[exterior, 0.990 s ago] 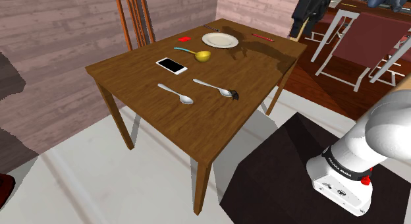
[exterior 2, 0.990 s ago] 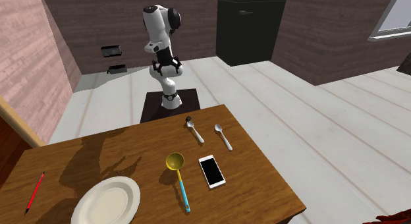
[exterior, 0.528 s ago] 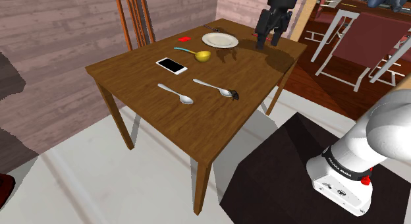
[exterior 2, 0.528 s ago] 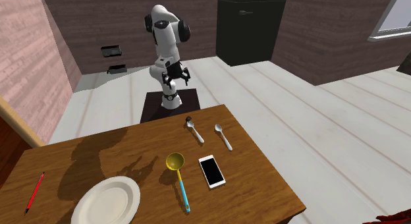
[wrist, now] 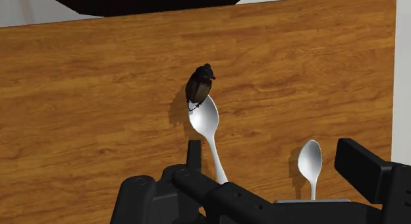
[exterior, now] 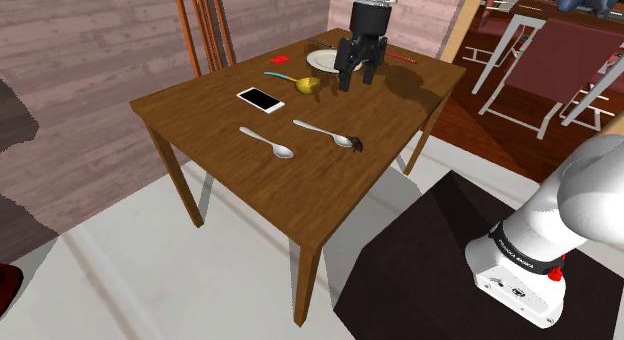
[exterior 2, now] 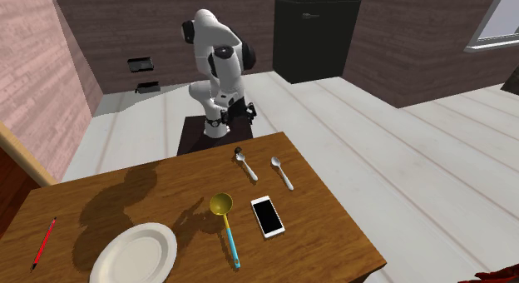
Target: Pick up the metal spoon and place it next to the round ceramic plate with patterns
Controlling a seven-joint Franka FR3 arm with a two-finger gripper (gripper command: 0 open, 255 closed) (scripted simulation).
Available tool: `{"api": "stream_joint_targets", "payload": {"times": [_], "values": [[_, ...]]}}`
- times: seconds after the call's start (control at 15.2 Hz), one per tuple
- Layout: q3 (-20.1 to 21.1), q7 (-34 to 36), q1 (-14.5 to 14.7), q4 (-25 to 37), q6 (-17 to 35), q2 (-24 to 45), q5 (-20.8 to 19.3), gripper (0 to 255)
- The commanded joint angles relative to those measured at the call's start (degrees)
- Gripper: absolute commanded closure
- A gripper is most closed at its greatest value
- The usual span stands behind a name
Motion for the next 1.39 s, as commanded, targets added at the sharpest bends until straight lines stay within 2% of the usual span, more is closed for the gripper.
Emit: {"api": "stream_joint_targets", "payload": {"times": [0.0,0.66,1.19,1.32], "values": [[0.8,0.5,0.5,2.6,1.2,4.0,-0.3,0],[3.8,4.1,4.2,20.2,4.2,25.9,-3.7,0],[4.5,6.5,9.1,42.0,1.0,45.6,-7.4,0],[4.4,6.5,9.4,42.4,1.5,46.6,-7.5,0]]}}
